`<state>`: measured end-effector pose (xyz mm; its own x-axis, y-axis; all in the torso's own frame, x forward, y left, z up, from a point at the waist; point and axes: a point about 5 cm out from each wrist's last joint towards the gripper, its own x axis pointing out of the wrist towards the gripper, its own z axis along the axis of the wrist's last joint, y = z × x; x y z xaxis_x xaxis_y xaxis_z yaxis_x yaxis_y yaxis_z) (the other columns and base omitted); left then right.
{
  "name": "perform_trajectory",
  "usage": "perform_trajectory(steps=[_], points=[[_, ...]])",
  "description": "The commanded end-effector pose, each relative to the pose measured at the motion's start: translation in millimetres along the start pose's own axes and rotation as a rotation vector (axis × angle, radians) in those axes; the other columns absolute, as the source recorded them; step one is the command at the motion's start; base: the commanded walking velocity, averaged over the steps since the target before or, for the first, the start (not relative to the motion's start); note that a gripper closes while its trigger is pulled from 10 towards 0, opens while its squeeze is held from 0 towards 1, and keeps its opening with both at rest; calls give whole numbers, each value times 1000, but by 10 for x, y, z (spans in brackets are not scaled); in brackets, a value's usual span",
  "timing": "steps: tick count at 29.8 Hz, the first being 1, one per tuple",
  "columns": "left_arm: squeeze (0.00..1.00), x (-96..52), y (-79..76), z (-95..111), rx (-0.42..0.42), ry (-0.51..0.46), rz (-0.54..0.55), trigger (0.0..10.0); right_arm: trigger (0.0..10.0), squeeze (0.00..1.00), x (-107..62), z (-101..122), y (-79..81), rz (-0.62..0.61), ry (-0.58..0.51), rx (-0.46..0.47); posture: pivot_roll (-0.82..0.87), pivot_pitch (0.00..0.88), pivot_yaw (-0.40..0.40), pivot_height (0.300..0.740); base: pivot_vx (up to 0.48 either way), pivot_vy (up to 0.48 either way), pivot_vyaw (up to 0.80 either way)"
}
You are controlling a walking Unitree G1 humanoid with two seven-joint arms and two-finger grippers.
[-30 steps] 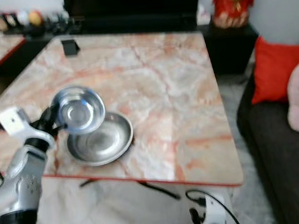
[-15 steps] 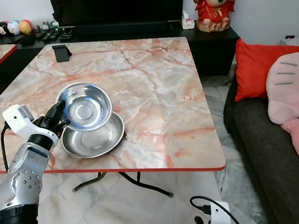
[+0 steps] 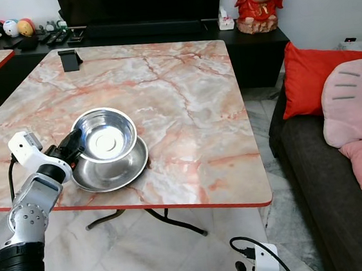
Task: Setting the table
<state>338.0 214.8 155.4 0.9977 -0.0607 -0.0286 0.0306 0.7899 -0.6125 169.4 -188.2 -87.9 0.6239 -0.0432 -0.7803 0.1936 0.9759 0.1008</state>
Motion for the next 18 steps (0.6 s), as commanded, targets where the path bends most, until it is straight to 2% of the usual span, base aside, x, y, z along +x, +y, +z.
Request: perform_trajectory(steps=[1,11,18], points=[[0,28,-18,68,-13,0,-5,10000,10000,0,-1,-5,0,-1,2,3,9,0,-5,740,0,0,0],[0,15,36,26,-29,71,10,10000,10000,0,-2,-12,7,1,3,0,13,0,-4,740,0,0,0],[0,15,36,26,-29,71,10,10000,10000,0,-2,-12,7,1,3,0,13,0,-4,740,0,0,0]])
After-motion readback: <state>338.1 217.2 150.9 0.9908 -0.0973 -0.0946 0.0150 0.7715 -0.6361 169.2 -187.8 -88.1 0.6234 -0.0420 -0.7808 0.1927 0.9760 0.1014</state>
